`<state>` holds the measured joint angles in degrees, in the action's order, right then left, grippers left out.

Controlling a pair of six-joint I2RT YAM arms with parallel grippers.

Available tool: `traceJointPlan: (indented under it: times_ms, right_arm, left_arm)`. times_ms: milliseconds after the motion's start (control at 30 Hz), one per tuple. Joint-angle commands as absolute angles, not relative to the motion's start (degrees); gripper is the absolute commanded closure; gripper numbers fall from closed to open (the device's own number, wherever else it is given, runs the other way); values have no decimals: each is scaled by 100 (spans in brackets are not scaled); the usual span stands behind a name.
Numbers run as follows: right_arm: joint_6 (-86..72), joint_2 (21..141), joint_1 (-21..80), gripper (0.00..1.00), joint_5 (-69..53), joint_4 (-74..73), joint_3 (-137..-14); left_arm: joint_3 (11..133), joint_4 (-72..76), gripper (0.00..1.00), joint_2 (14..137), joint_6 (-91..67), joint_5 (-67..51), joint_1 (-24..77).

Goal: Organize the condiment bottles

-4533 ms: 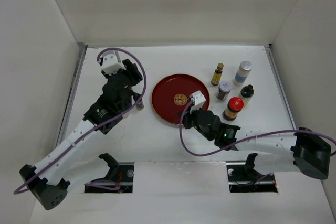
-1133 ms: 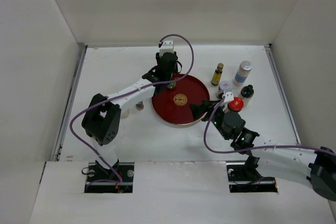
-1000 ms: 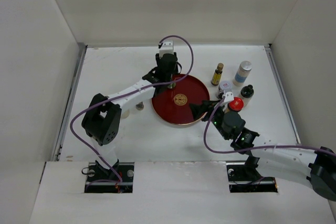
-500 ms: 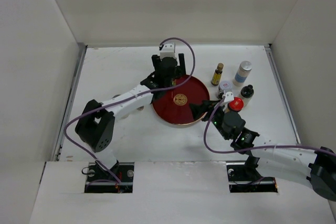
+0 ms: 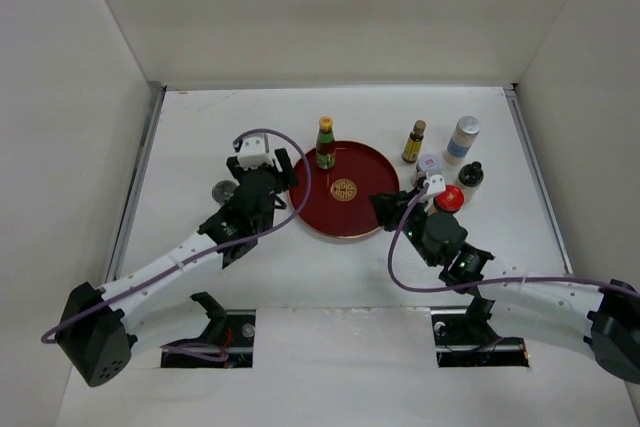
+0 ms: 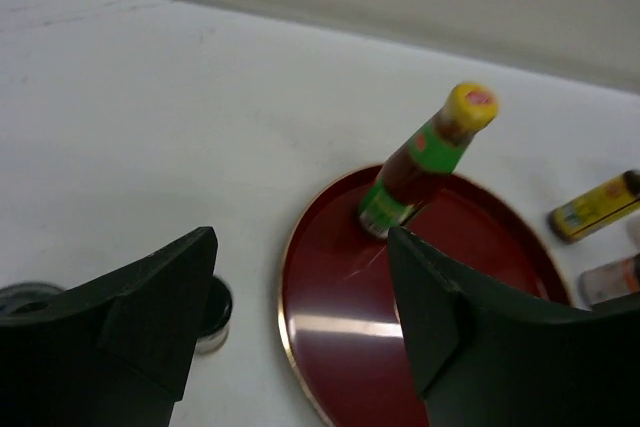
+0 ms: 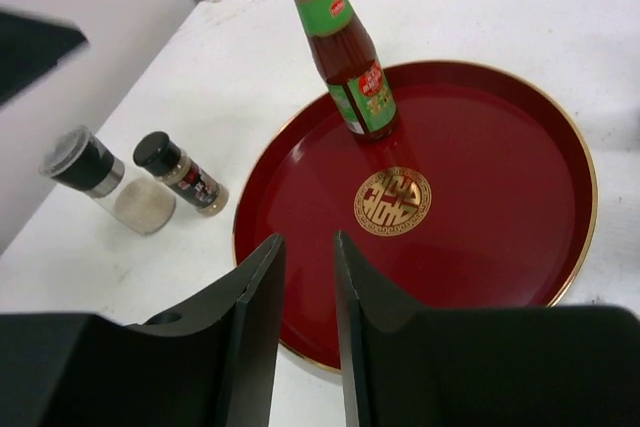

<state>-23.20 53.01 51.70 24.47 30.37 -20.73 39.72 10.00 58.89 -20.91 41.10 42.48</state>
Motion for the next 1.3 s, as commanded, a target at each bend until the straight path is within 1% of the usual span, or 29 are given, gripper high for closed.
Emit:
traceJointPlan:
  times_ms: [0,67,200,267,400,567,800,967,1033,1100,1267]
  right_arm:
    - [-2320,5431,5155,68,2408,3129,-2241]
    - [-2329,5519,5155,63,2408,3164,-2241]
    - [-2355,5511,5128,49,2400,3173,-2215]
    - [-2382,5528,5119,45,2408,3243,-2180]
    - [-2355,5555,5137,42,2399,3225,-2224]
    - [-2356,5511,5146,41,2399,3217,-2215]
    - [-2391,5414,5137,41,2399,3208,-2180]
    - [-2382,5554,5137,41,2399,3243,-2215]
    - [-2364,5598,5137,41,2399,3252,-2250]
    - [-2373,5651,5155,41,2399,3270,-2250]
    - [-2355,5573,5155,41,2399,3269,-2224]
  left_arm:
    - [3552,712,34,5853,-2118,4640,4372]
    - [3411,668,35,5958,-2144,4684,4407]
    - [3261,668,36,6249,-2224,4983,4399]
    - [3217,729,36,6293,-2224,5019,4399]
    - [3225,861,36,6477,-2206,4957,4232]
    - [3296,1019,36,6793,-2215,4887,4074]
    - [3463,1195,36,7224,-2241,4492,3793]
    - [3480,1301,38,7347,-2294,4280,3608]
    - [3498,1397,41,7400,-2303,4219,3564]
    - [3568,1415,45,7453,-2303,4096,3537]
    - [3665,1406,60,7593,-2303,3990,3476]
